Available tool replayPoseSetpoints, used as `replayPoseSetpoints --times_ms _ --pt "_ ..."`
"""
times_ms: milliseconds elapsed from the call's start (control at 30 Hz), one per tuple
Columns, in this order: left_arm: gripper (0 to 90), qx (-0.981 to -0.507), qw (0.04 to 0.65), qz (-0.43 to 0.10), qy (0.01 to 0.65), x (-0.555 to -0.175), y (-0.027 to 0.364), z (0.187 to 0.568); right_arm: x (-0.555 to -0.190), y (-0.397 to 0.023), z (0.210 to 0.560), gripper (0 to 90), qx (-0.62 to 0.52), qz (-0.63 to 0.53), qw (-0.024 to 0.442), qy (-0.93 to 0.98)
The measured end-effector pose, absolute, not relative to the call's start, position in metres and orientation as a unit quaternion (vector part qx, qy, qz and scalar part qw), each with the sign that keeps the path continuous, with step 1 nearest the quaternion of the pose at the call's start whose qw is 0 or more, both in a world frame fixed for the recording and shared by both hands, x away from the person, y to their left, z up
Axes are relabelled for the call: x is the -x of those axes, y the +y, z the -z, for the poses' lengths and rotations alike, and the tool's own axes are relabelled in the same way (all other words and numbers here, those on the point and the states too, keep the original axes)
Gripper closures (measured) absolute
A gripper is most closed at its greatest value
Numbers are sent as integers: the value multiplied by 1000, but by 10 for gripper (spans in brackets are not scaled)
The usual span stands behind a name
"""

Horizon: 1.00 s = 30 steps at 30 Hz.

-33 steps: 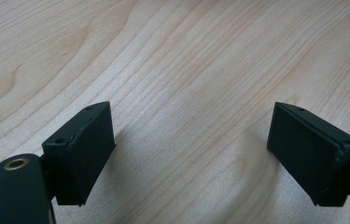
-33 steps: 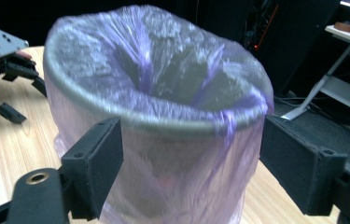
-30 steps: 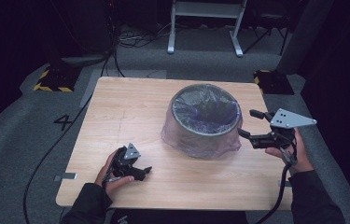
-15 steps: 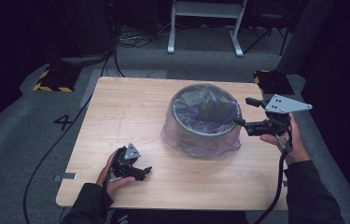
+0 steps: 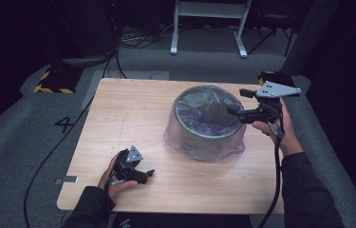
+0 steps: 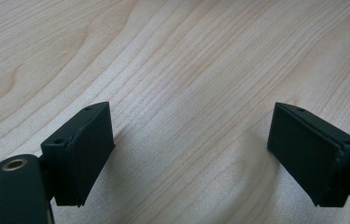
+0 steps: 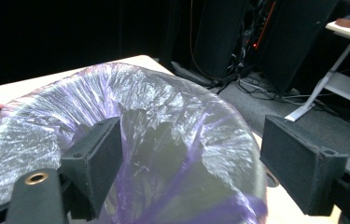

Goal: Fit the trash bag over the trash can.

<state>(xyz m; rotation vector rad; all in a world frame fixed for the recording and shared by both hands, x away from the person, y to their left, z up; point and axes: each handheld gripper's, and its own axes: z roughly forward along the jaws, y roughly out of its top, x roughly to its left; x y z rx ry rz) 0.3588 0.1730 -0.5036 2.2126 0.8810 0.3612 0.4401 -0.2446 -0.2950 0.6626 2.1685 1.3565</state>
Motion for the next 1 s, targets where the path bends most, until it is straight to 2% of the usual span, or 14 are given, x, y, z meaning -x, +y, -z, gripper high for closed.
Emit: replayPoseSetpoints --times_ms 333,1000 --pt "139 -857 359 -140 342 -359 173 504 -455 -218 295 204 -237 -462 239 821" --pt "140 -858 358 -140 342 -359 173 504 -469 -192 296 201 -214 -422 223 852"
